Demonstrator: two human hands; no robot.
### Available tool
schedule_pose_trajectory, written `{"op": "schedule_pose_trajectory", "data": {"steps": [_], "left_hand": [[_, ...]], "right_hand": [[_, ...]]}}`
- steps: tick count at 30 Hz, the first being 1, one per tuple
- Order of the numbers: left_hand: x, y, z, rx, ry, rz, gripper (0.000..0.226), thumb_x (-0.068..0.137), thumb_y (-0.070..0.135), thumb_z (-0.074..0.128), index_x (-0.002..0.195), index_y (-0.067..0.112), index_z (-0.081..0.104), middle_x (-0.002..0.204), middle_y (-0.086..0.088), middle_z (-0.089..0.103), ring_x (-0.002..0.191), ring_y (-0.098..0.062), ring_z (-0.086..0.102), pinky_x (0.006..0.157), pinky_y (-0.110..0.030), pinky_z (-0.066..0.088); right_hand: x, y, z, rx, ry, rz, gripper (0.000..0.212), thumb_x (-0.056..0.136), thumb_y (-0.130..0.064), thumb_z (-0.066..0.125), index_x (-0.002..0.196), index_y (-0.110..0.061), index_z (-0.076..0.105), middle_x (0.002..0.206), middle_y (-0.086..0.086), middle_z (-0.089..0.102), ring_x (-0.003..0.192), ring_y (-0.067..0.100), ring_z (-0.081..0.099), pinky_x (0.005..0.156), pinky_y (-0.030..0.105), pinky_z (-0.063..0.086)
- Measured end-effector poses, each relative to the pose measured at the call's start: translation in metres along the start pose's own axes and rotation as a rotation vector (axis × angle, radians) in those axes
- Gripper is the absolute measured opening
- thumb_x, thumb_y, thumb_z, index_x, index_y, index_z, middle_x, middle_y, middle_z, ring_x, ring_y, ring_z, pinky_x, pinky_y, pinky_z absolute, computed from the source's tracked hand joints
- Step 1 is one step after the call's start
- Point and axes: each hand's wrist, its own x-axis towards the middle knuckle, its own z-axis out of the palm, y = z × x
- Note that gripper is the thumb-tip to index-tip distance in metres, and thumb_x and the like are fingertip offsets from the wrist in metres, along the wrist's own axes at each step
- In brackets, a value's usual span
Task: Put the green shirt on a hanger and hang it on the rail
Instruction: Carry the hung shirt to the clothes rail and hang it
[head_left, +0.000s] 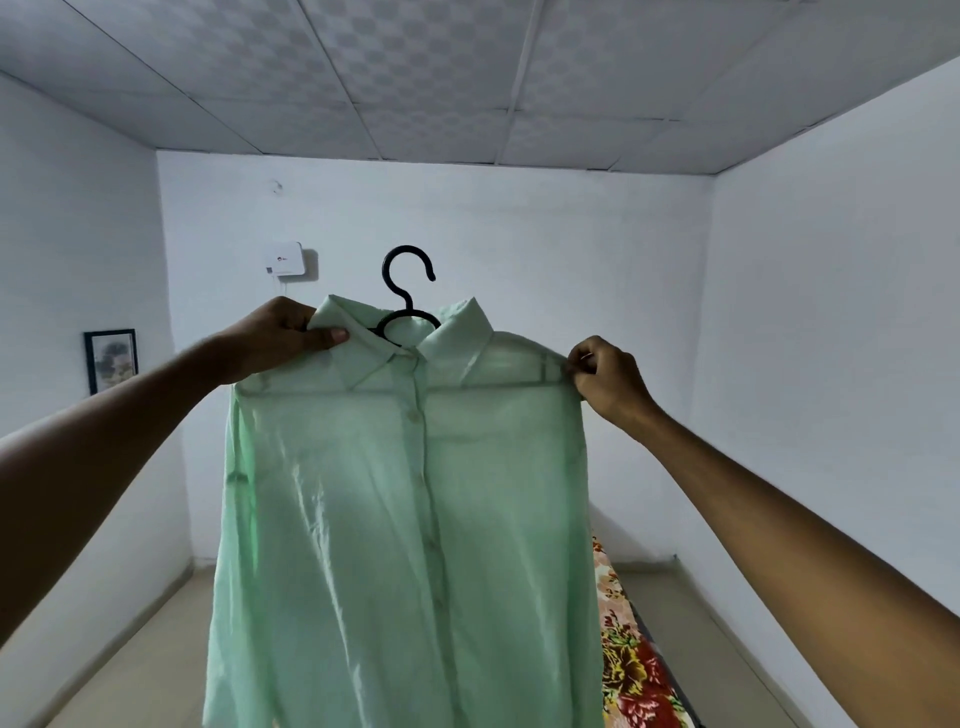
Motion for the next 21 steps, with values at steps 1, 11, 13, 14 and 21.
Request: {"op": "schedule_pose_trajectory", "data": {"steps": [1, 11, 13, 14, 21], "left_hand": [[-0.001, 0.001, -0.001, 0.014, 0.001, -0.005, 0.069, 0.084, 0.049, 0.077, 0.082, -0.017, 0.055, 0.071, -0.010, 0.054, 0.064, -0.019, 0.050, 0.062, -0.030, 0.039], [0.000, 0.012, 0.008, 0.068, 0.016, 0.024, 0.040, 0.092, 0.035, 0.073, 0.073, 0.000, 0.063, 0.062, -0.003, 0.057, 0.045, -0.007, 0.048, 0.046, -0.020, 0.040], [0.001, 0.012, 0.007, 0.064, 0.021, 0.046, 0.034, 0.089, 0.035, 0.077, 0.081, 0.002, 0.070, 0.073, -0.011, 0.069, 0.060, -0.017, 0.062, 0.058, -0.030, 0.053], [0.000, 0.009, 0.005, 0.056, 0.016, 0.054, 0.032, 0.085, 0.034, 0.081, 0.085, 0.004, 0.073, 0.077, -0.015, 0.071, 0.066, -0.022, 0.065, 0.064, -0.036, 0.056], [-0.016, -0.009, -0.002, 0.152, -0.044, 0.023, 0.028, 0.073, 0.009, 0.088, 0.074, 0.035, 0.080, 0.071, 0.008, 0.076, 0.065, -0.004, 0.062, 0.068, -0.023, 0.054]], "right_hand": [[0.001, 0.002, -0.001, 0.009, -0.057, 0.034, 0.008, 0.092, -0.008, 0.062, 0.098, -0.013, 0.063, 0.089, 0.007, 0.074, 0.083, 0.028, 0.072, 0.078, 0.043, 0.062], [0.000, -0.014, 0.002, 0.162, -0.161, -0.125, 0.016, 0.094, -0.034, 0.071, 0.101, -0.022, 0.079, 0.096, -0.010, 0.077, 0.092, 0.007, 0.070, 0.082, 0.025, 0.054], [0.004, -0.017, 0.001, 0.165, -0.100, -0.124, 0.014, 0.094, -0.032, 0.072, 0.097, -0.021, 0.080, 0.092, -0.010, 0.077, 0.085, 0.003, 0.068, 0.078, 0.020, 0.051], [0.005, -0.018, 0.001, 0.179, -0.067, -0.114, 0.013, 0.093, -0.031, 0.073, 0.097, -0.020, 0.080, 0.092, -0.011, 0.077, 0.084, 0.003, 0.068, 0.078, 0.019, 0.051], [0.003, -0.007, -0.008, 0.189, -0.022, -0.062, 0.014, 0.092, -0.028, 0.075, 0.098, -0.017, 0.080, 0.095, -0.006, 0.076, 0.089, 0.008, 0.068, 0.084, 0.021, 0.052]]}}
